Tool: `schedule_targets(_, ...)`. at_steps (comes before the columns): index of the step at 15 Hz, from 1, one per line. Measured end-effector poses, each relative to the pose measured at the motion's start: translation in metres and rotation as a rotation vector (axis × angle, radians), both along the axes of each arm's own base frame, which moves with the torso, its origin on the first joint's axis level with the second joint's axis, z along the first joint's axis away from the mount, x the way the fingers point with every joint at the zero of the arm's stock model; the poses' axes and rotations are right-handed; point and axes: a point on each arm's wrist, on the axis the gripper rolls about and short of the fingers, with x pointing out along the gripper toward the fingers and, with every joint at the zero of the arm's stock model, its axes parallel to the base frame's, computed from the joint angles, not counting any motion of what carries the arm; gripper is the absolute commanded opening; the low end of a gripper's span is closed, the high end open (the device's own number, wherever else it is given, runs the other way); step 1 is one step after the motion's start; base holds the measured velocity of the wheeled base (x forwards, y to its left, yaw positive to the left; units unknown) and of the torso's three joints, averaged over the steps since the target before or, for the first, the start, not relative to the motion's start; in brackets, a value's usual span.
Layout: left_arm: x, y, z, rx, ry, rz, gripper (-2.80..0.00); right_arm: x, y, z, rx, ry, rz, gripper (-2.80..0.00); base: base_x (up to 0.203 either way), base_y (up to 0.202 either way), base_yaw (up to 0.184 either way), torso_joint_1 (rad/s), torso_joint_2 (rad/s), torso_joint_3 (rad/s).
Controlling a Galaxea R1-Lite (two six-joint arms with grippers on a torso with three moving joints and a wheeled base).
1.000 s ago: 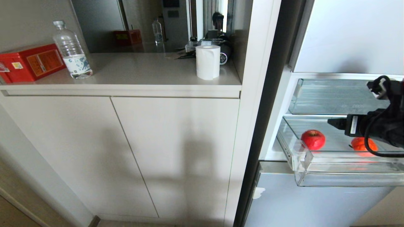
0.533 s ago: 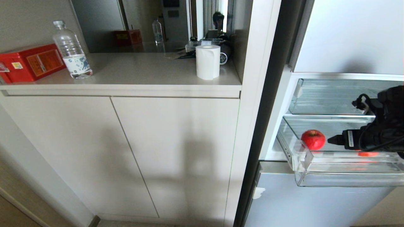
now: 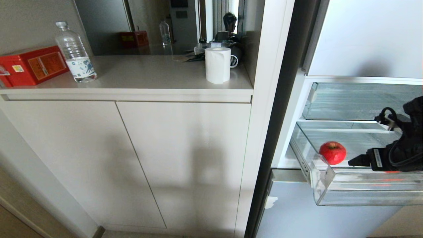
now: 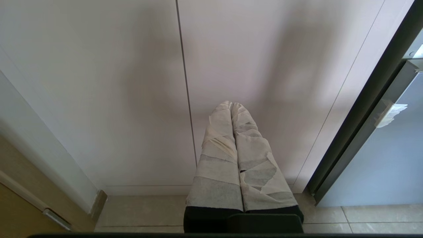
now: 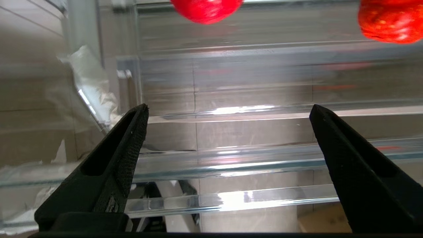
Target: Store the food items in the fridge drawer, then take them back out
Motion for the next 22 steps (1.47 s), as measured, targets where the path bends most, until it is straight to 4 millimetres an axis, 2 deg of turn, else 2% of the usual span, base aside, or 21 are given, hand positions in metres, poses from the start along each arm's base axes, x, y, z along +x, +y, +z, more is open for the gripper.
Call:
schedule_targets(4,0.0,0.0,0.0,0.0,0.0,0.0,-2.8,-0.025,-0.008,0.01,0.038,-0.002,-0.019,0.0,0.0,0.0,0.0,0.0,0.0,0.0)
schedule_targets(8,0.0,0.0,0.0,0.0,0.0,0.0,-2.8,-0.025,-0.01,0.013,0.048,-0.017,-0.018,0.0,0.0,0.0,0.0,0.0,0.0,0.0)
schedule_targets(12,0.0,0.0,0.0,0.0,0.0,0.0,-2.8,-0.027,-0.009,0.005,0.067,0.012,-0.005,0.0,0.0,0.0,0.0,0.0,0.0,0.0)
schedule_targets(19,0.0,0.0,0.0,0.0,0.0,0.0,-2.8,-0.065,-0.002,0.01,0.062,0.032,-0.003,0.0,0.0,0.0,0.0,0.0,0.0,0.0)
schedule_targets(22,0.0,0.0,0.0,0.0,0.0,0.0,-2.8,-0.065,-0.002,0.01,0.06,0.029,-0.004,0.0,0.0,0.0,0.0,0.0,0.0,0.0)
